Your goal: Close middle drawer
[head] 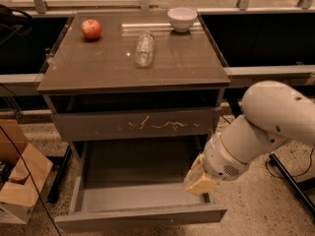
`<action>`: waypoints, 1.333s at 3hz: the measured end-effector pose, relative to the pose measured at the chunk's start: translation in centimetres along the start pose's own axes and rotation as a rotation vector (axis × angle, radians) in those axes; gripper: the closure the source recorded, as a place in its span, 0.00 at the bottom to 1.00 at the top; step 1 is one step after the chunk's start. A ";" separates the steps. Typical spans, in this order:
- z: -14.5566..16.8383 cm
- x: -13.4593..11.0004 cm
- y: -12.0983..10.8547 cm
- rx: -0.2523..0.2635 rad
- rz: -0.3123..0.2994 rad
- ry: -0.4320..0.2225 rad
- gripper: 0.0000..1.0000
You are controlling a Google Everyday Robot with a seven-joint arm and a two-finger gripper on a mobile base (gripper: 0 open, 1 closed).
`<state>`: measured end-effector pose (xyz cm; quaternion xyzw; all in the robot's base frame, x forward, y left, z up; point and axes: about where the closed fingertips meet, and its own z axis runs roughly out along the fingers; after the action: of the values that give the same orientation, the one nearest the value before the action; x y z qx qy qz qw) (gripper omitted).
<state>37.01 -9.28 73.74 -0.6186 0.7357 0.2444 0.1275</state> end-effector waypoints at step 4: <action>18.5 10.1 -2.4 -0.136 0.260 -0.022 1.00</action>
Offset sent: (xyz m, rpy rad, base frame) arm -0.0290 0.0156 -0.1894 0.0240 0.2206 -0.1388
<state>35.20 -8.57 52.59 -0.5228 0.7899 0.3148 0.0607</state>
